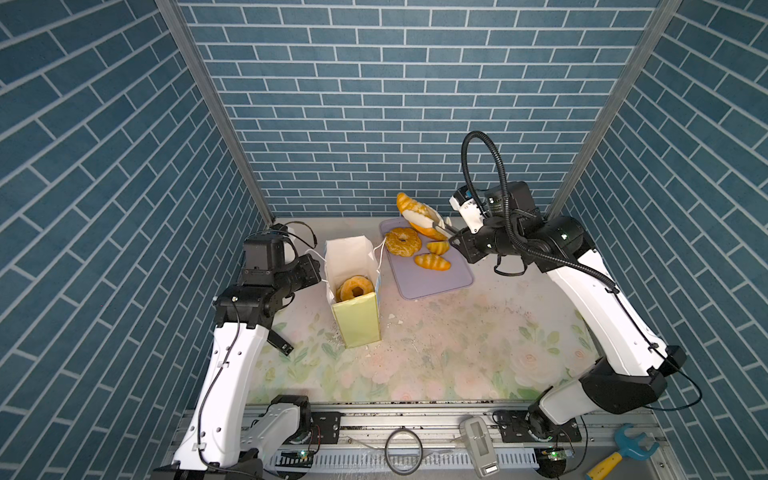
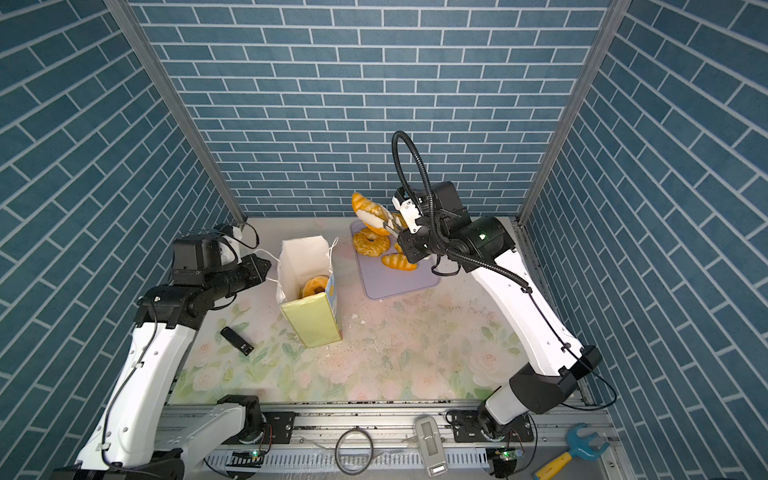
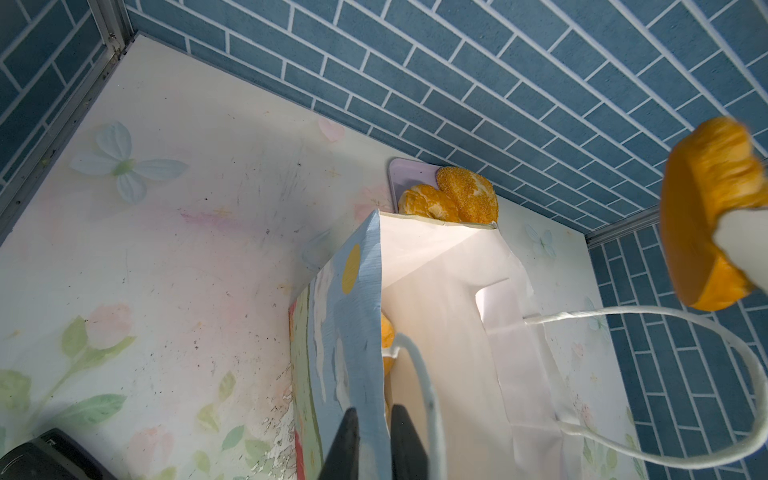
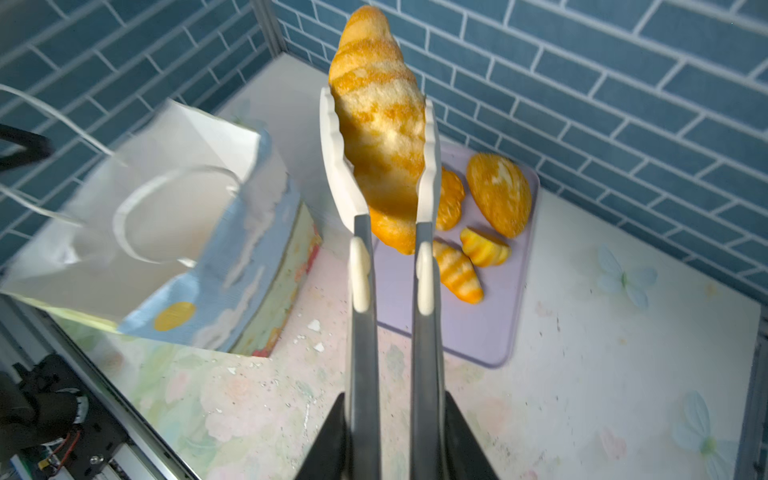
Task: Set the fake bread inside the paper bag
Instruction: 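Grip the long golden loaf with the tongs and lift it toward the bag, then lower the loaf into the bag and open the tongs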
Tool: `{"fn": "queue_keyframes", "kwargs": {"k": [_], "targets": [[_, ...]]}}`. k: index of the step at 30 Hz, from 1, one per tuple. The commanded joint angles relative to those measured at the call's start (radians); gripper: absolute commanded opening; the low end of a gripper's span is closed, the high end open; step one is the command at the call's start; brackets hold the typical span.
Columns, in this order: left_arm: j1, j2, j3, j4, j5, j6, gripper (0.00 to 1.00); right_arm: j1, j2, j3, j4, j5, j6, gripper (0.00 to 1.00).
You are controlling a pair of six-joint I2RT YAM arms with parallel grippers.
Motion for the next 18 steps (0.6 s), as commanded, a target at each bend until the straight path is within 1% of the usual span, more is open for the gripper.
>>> {"fn": "queue_keyframes", "kwargs": {"k": [1, 3, 7, 9, 10, 13, 16, 18], "targets": [[0.004, -0.006, 0.024, -0.003, -0.009, 0.023, 0.18, 0.064, 0.036, 0.114, 0.007, 0.028, -0.033, 0.22], [0.004, -0.009, 0.022, -0.001, -0.013, 0.025, 0.20, 0.111, 0.075, 0.190, -0.001, 0.029, -0.041, 0.22], [0.004, -0.010, 0.041, -0.004, -0.017, 0.029, 0.33, 0.207, 0.169, 0.341, -0.023, 0.028, -0.047, 0.23], [0.004, -0.009, 0.062, -0.015, -0.021, 0.040, 0.41, 0.262, 0.203, 0.374, -0.025, 0.058, -0.068, 0.24], [0.004, -0.009, 0.080, -0.030, -0.035, 0.052, 0.45, 0.287, 0.215, 0.379, -0.020, 0.074, -0.070, 0.24], [0.007, -0.013, 0.139, -0.069, -0.091, 0.081, 0.52, 0.330, 0.235, 0.362, -0.004, 0.116, -0.037, 0.24], [0.022, -0.022, 0.170, -0.085, -0.107, 0.094, 0.55, 0.345, 0.224, 0.301, 0.022, 0.156, 0.011, 0.24], [0.024, -0.026, 0.180, -0.091, -0.110, 0.098, 0.58, 0.352, 0.204, 0.239, 0.051, 0.148, 0.031, 0.24]]}}
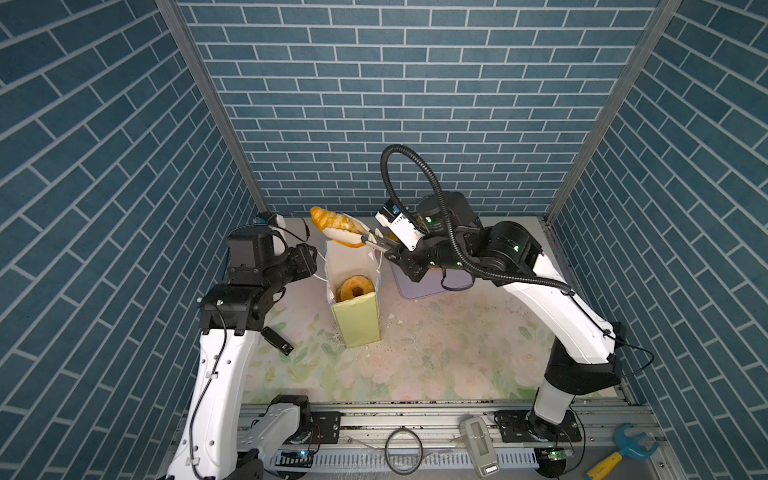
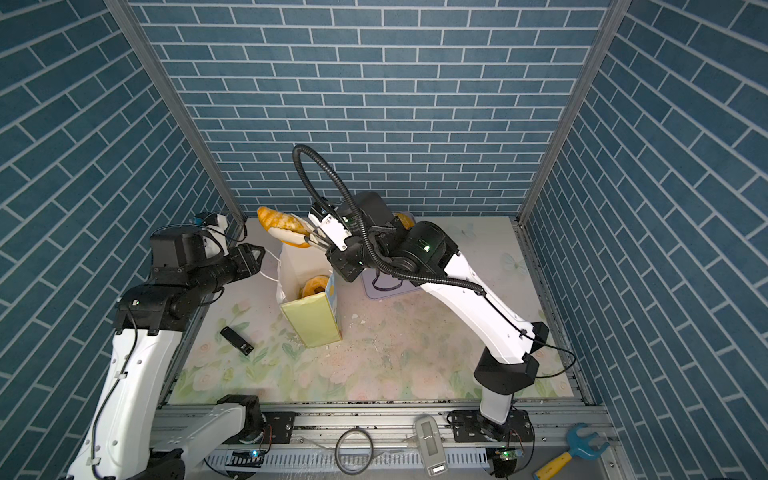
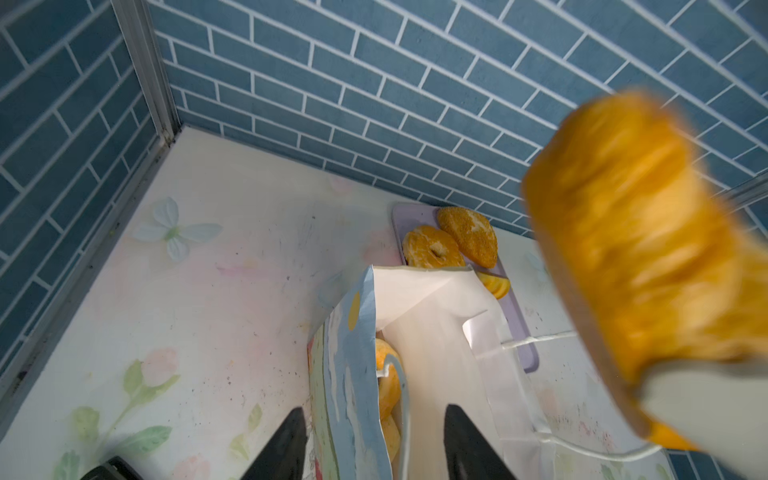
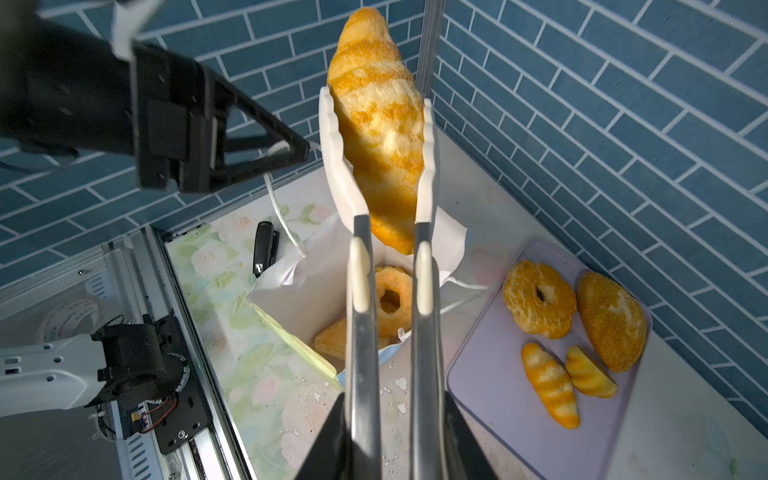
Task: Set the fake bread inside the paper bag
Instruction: 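Lower the loaf into the bag and open the tongs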
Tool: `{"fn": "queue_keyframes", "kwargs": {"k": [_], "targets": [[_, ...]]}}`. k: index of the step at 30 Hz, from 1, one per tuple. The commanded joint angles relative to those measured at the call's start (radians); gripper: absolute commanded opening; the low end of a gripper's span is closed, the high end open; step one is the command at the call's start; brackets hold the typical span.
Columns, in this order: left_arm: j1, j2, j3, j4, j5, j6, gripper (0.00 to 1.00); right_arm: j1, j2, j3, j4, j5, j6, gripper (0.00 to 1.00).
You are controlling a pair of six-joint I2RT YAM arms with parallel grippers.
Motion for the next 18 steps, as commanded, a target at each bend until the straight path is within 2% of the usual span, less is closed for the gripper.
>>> {"fn": "queue_keyframes", "kwargs": {"k": [1, 10, 14, 18], "targets": [[0.009, -0.012, 0.027, -0.044, -0.031, 0.030, 0.59, 0.006, -0.045, -0.059, 0.076, 0.047, 0.053, 0.24], [0.010, -0.017, -0.011, -0.019, 0.021, 0.011, 0.61, 0.041, -0.052, -0.170, 0.097, 0.100, 0.105, 0.31], [0.010, -0.010, -0.024, -0.009, 0.049, 0.005, 0.62, 0.052, -0.036, -0.143, 0.080, 0.108, 0.087, 0.43], [0.010, 0.000, -0.031, -0.002, 0.068, 0.000, 0.62, 0.059, -0.029, -0.112, 0.064, 0.126, 0.064, 0.46]]}}
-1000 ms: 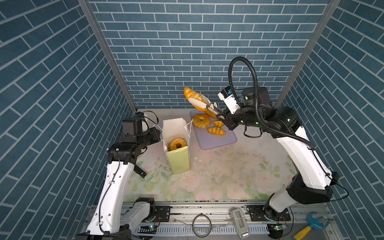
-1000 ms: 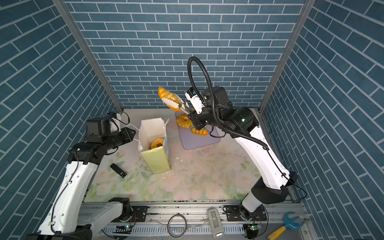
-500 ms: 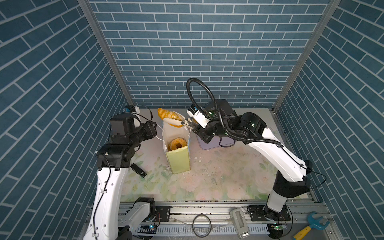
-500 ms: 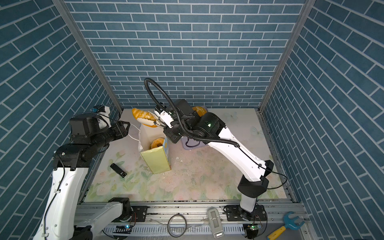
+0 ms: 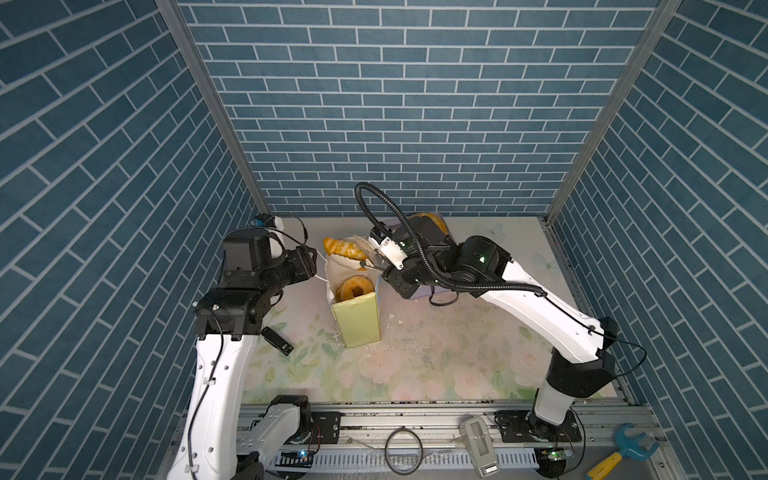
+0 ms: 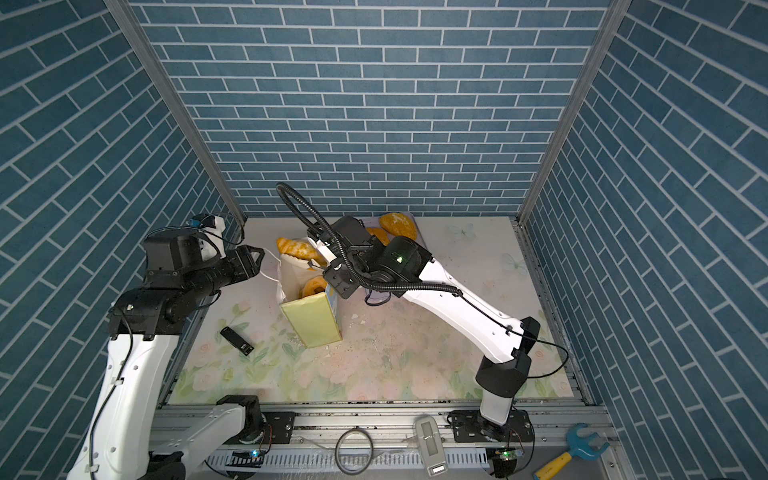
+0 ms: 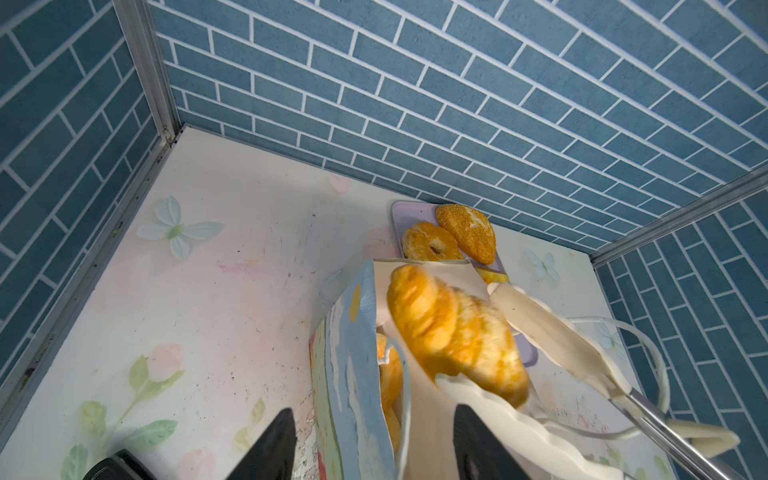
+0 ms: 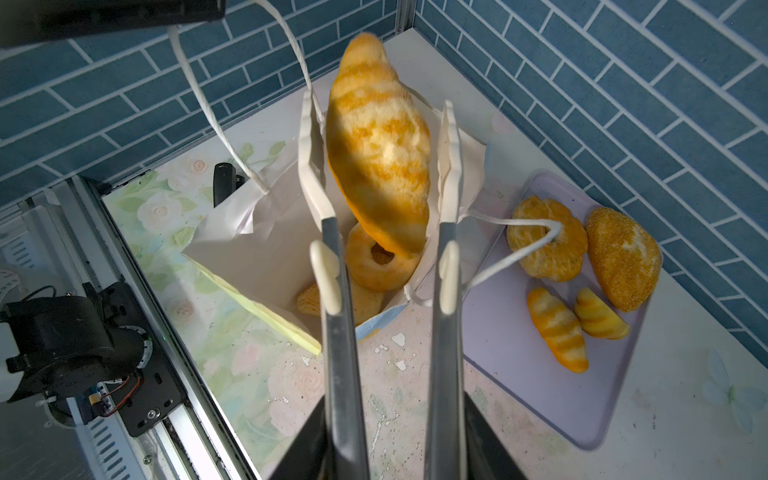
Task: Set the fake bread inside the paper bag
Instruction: 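Lower the loaf into the bag and open the tongs, then move the open tongs back to the tray toward the striped bun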
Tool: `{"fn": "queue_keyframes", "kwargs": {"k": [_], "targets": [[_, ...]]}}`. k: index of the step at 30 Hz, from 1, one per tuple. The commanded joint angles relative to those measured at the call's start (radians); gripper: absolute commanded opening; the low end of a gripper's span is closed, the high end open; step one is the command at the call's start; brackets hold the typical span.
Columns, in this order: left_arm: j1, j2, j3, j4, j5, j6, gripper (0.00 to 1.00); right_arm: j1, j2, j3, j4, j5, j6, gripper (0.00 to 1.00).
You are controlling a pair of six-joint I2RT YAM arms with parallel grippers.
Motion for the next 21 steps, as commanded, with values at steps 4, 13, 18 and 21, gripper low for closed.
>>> {"fn": "queue_keyframes", "kwargs": {"k": [4, 13, 18, 21], "targets": [[0.005, 0.008, -0.032, 0.022, 0.035, -0.009, 0.62, 0.008, -0.007, 0.110, -0.003, 0.055, -0.024, 0.47], [0.005, 0.041, -0.082, 0.043, 0.060, -0.015, 0.61, -0.003, -0.024, 0.206, -0.028, 0.174, -0.130, 0.47], [0.002, 0.053, -0.098, 0.065, 0.078, -0.024, 0.58, -0.077, -0.028, 0.248, -0.063, 0.211, -0.143, 0.47], [0.002, 0.058, -0.109, 0.071, 0.086, -0.029, 0.56, -0.153, -0.074, 0.156, -0.018, 0.210, -0.135, 0.46]]}}
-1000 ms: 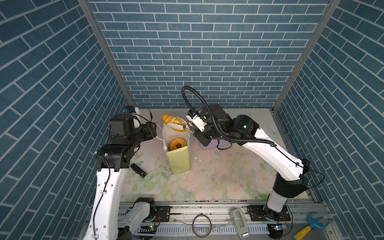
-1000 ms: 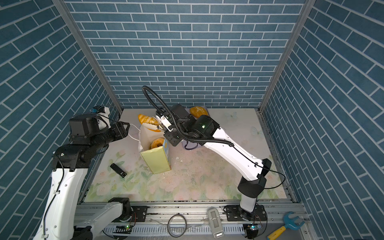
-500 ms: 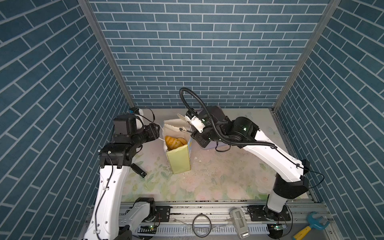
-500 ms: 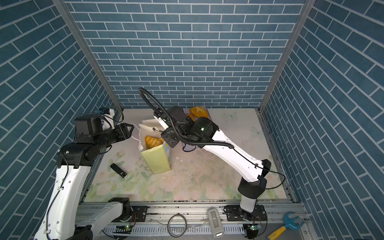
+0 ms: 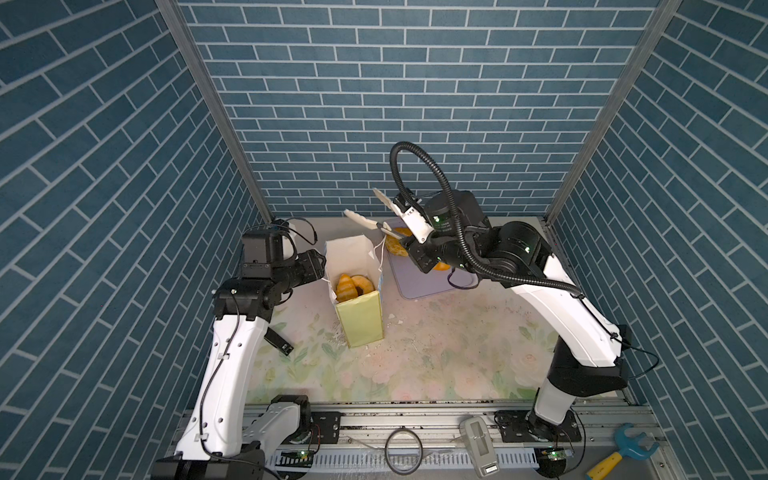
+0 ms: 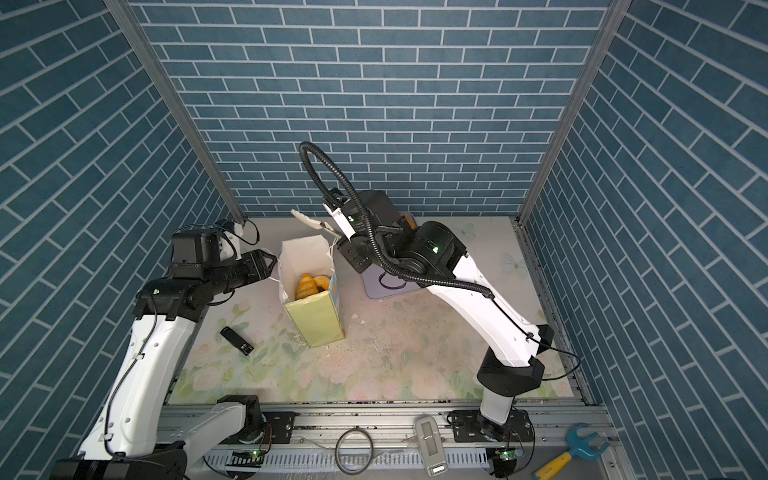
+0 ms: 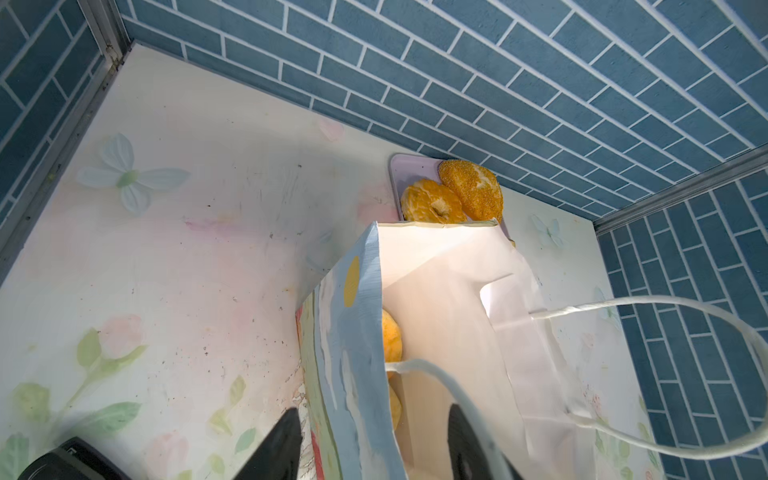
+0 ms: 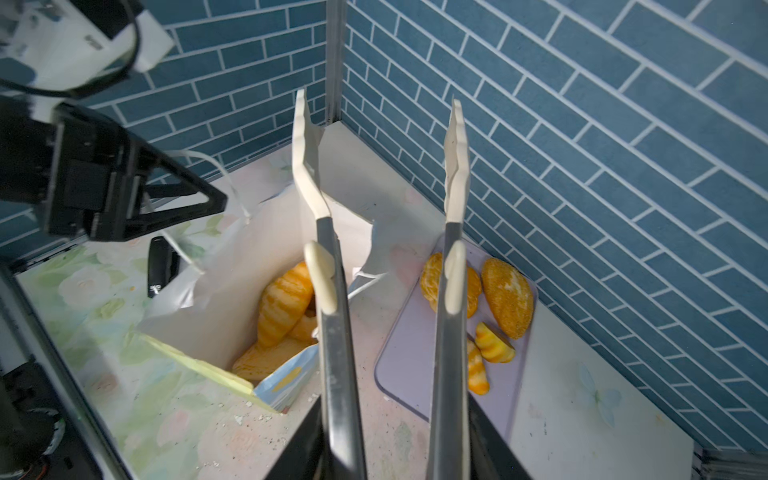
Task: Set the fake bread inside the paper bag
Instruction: 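Move the open tongs back to the tray toward the striped bun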
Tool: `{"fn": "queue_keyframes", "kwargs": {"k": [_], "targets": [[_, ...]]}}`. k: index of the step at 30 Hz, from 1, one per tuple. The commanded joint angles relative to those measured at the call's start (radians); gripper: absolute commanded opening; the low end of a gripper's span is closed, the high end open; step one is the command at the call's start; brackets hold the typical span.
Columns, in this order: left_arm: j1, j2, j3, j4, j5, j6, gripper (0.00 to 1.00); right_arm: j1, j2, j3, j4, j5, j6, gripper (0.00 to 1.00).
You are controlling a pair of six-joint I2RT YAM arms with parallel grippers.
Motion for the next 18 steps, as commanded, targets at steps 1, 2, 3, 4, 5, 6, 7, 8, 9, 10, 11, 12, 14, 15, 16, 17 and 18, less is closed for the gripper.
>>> {"fn": "queue_keyframes", "kwargs": {"k": [1, 2, 3, 4, 5, 6, 7, 8, 9, 10, 11, 12, 14, 15, 16, 17, 18], "targets": [[-0.001, -0.002, -0.014, 0.030, 0.022, -0.009, 0.55, -0.083, -0.065, -0.075, 0.041, 0.030, -0.023, 0.46], [-0.001, 0.000, -0.017, 0.032, 0.021, -0.008, 0.53, -0.115, -0.080, -0.108, 0.053, 0.015, -0.014, 0.46], [-0.001, 0.001, -0.021, 0.033, 0.018, -0.008, 0.51, -0.142, -0.088, -0.136, 0.060, 0.000, -0.009, 0.46], [-0.001, 0.000, -0.025, 0.034, 0.016, -0.009, 0.49, -0.169, -0.096, -0.164, 0.066, -0.008, 0.000, 0.46], [-0.001, 0.002, -0.028, 0.036, 0.016, -0.008, 0.47, -0.198, -0.099, -0.186, 0.067, -0.013, 0.007, 0.46], [-0.001, 0.004, -0.031, 0.038, 0.016, -0.009, 0.44, -0.230, -0.099, -0.212, 0.067, -0.022, 0.012, 0.46], [-0.001, 0.006, -0.032, 0.039, 0.016, -0.008, 0.41, -0.258, -0.096, -0.236, 0.067, -0.022, 0.028, 0.46], [-0.001, 0.007, -0.035, 0.042, 0.018, -0.009, 0.39, -0.282, -0.093, -0.258, 0.066, -0.019, 0.041, 0.46], [-0.001, 0.008, -0.037, 0.044, 0.017, -0.010, 0.37, -0.306, -0.086, -0.282, 0.069, -0.025, 0.058, 0.46], [-0.001, 0.008, -0.038, 0.046, 0.017, -0.011, 0.35, -0.330, -0.082, -0.309, 0.075, -0.026, 0.077, 0.47], [-0.001, 0.008, -0.041, 0.049, 0.019, -0.012, 0.33, -0.351, -0.070, -0.335, 0.079, -0.024, 0.099, 0.47], [-0.001, 0.008, -0.043, 0.051, 0.019, -0.014, 0.31, -0.375, -0.055, -0.354, 0.081, -0.038, 0.123, 0.47], [-0.001, 0.011, -0.045, 0.053, 0.016, -0.014, 0.29, -0.409, -0.019, -0.388, 0.088, -0.047, 0.164, 0.47], [-0.001, 0.012, -0.045, 0.052, 0.014, -0.012, 0.28, -0.425, 0.002, -0.405, 0.093, -0.054, 0.179, 0.47], [-0.001, 0.014, -0.045, 0.053, 0.014, -0.011, 0.28, -0.435, 0.022, -0.410, 0.091, -0.054, 0.191, 0.47], [-0.001, 0.017, -0.043, 0.052, 0.010, -0.009, 0.28, -0.442, 0.047, -0.416, 0.093, -0.052, 0.200, 0.47], [-0.001, 0.020, -0.043, 0.051, 0.009, -0.006, 0.28, -0.450, 0.073, -0.419, 0.096, -0.059, 0.208, 0.48]]}}
